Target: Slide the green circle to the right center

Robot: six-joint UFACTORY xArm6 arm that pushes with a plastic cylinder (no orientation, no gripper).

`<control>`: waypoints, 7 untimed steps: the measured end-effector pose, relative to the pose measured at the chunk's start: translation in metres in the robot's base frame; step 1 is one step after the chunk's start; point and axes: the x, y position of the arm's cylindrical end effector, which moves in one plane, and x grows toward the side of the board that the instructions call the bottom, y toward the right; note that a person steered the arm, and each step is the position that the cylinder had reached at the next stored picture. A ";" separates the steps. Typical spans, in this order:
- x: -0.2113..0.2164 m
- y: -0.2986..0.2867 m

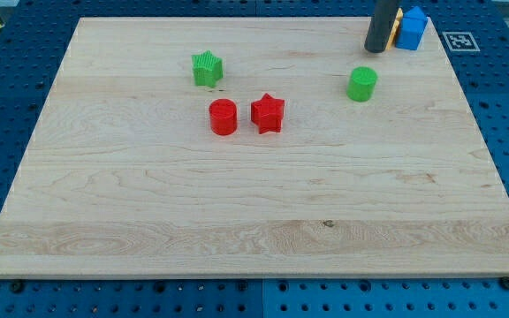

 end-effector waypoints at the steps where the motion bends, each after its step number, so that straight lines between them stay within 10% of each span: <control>1: 0.001 -0.002; 3: 0.047 -0.079; 7: 0.089 -0.056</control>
